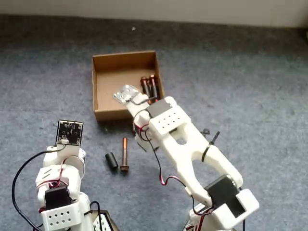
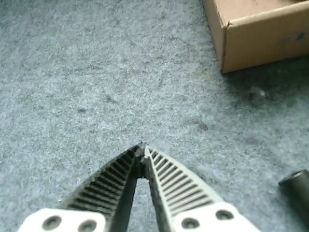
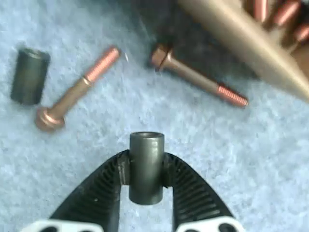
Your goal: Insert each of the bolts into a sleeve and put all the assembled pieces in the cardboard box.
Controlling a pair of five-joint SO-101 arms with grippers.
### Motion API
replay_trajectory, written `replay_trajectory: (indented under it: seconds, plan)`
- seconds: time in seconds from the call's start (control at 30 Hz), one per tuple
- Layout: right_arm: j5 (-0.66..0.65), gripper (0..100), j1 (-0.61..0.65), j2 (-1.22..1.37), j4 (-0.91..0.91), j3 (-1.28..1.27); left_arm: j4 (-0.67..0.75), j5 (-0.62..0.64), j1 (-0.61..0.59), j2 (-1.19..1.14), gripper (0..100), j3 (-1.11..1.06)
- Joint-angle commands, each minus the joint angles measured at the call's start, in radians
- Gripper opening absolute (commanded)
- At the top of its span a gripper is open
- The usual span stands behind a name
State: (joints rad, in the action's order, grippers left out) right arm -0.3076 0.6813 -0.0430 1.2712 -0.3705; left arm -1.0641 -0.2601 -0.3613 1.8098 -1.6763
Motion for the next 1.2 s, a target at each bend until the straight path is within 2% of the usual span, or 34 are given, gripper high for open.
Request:
replay_trajectory:
  seconds: [0.0,0.23,0.43,0.7,1.17]
  plan:
    - [-0.011,0.5,-0.045,-0.088,-0.019,-0.122,0.017,-0.005,0.018,0.004,1,-0.016]
    - [-0.087,1.1,-0.076,-0.114,-0.18,-0.361,0.017,-0.005,0.018,0.004,1,-0.016]
    - [-0.086,9.6,-0.104,-0.117,-0.183,-0.392,0.017,-0.005,0.018,0.004,1,-0.016]
    - [-0.089,9.6,-0.113,-0.119,-0.12,-0.397,0.015,-0.005,0.018,0.004,1,-0.016]
    - [-0.086,8.0,-0.108,-0.125,-0.205,-0.533,0.015,-0.005,0.018,0.002,1,-0.016]
